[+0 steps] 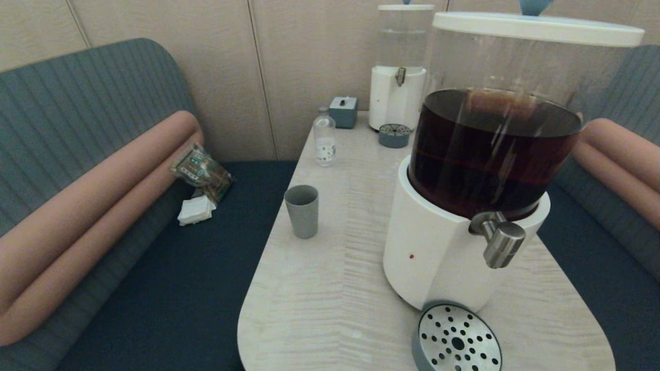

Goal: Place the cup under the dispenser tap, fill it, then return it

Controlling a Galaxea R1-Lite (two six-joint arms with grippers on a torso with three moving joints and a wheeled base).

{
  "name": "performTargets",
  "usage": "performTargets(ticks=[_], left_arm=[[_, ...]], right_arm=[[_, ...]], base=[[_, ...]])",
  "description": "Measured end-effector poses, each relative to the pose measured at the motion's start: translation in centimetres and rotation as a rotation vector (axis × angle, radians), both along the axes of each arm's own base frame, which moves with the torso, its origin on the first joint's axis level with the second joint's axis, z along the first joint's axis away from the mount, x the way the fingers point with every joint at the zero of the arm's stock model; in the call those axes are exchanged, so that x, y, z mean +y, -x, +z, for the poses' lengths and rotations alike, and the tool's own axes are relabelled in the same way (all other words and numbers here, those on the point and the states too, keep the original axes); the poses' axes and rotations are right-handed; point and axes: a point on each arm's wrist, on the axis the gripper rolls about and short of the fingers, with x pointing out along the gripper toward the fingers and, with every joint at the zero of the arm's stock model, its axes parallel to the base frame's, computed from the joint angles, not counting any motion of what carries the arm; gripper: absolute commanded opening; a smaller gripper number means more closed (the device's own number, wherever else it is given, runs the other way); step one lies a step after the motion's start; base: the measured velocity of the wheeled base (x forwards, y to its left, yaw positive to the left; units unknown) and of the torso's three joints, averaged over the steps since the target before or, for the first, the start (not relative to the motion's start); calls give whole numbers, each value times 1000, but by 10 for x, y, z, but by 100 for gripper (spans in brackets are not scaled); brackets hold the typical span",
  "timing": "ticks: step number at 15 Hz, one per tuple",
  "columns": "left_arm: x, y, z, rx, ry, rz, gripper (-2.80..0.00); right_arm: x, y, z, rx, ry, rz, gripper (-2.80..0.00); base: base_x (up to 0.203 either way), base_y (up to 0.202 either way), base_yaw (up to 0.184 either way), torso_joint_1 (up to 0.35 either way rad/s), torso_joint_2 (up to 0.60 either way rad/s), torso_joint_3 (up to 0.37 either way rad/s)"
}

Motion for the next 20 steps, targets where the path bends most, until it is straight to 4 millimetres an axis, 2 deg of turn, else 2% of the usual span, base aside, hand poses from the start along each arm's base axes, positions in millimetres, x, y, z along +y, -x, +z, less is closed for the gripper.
performTargets(ticks=[3,10,15,20], left_arm=[[0,-17,-42,136,5,25,-280],[2,-39,-96,626,-18,158,-280],[4,-39,-113,800,-13,226,-280],[4,-39,-109,764,5,223,-280]], right_arm=[[0,0,0,0,0,0,-280],[0,0,0,0,0,0,-280],[0,0,0,0,0,1,-280],[0,0,0,0,0,0,-280]], base=[[0,0,0,0,0,0],[0,0,0,0,0,0],[0,0,0,0,0,0],[0,0,0,0,0,0]])
